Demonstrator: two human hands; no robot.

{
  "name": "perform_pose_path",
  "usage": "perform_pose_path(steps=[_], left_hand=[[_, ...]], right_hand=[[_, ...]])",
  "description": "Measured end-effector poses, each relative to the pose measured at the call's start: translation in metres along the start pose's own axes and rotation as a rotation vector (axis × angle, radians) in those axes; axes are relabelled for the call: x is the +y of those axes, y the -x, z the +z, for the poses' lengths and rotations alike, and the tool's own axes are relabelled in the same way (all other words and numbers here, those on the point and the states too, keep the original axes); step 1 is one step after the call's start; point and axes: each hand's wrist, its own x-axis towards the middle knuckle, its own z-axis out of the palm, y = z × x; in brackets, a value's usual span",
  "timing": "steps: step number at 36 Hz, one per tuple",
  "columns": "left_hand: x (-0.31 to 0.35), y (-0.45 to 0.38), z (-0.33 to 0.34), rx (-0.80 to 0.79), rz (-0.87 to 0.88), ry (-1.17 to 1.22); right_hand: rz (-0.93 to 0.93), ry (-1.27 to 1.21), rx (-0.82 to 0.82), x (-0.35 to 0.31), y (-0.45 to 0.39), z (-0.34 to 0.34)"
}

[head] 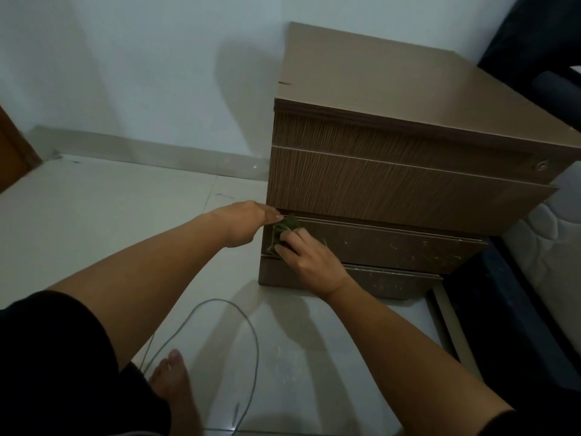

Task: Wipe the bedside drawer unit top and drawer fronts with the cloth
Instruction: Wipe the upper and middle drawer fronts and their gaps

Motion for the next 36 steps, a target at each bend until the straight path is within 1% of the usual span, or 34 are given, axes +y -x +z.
perform_pose_path(steps=[4, 6, 7, 11, 15, 17, 19, 22, 24, 27, 30, 34, 36], left_hand=[[-0.006, 0.0, 0.002, 0.02, 0.031, -0.003], [-0.008, 0.0, 0.004, 0.039, 0.033, 0.005], [-0.008, 0.001, 0.005, 0.049, 0.025, 0.023], [-0.004, 0.008, 0.0, 0.07, -0.015, 0.151], [-0.002, 0.014, -0.003, 0.123, -0.013, 0.184], [-0.001, 0.015, -0.003, 0.146, -0.021, 0.199], [0.001, 0.014, -0.003, 0.136, -0.033, 0.247], [0.007, 0.013, -0.003, 0.049, -0.06, 0.335], [0.011, 0.013, -0.003, 0.014, -0.067, 0.372], [0.019, 0.013, -0.004, -0.021, -0.074, 0.449], [0.027, 0.012, -0.006, -0.049, -0.077, 0.475], [0.032, 0.007, -0.009, -0.074, -0.074, 0.464], [0.033, 0.004, -0.009, -0.095, -0.085, 0.424]], right_hand=[[-0.076, 0.047, 0.001, 0.003, -0.009, 0.002], [-0.045, 0.017, 0.007, 0.003, -0.011, 0.003], [0.001, -0.033, 0.014, 0.003, -0.011, 0.004], [0.258, -0.243, 0.051, -0.003, -0.006, 0.008], [0.546, -0.517, 0.127, -0.009, -0.002, 0.004], [0.687, -0.634, 0.123, -0.008, -0.001, -0.001], [0.819, -0.754, 0.094, -0.005, 0.002, -0.003], [1.025, -1.137, 0.086, -0.002, 0.003, -0.009], [1.112, -1.324, 0.067, -0.001, 0.005, -0.017], [1.154, -1.539, 0.034, 0.0, 0.007, -0.026], [1.167, -1.721, 0.026, -0.001, 0.009, -0.031], [1.183, -1.825, -0.014, -0.004, 0.013, -0.036], [1.197, -1.864, -0.093, -0.004, 0.018, -0.038]])
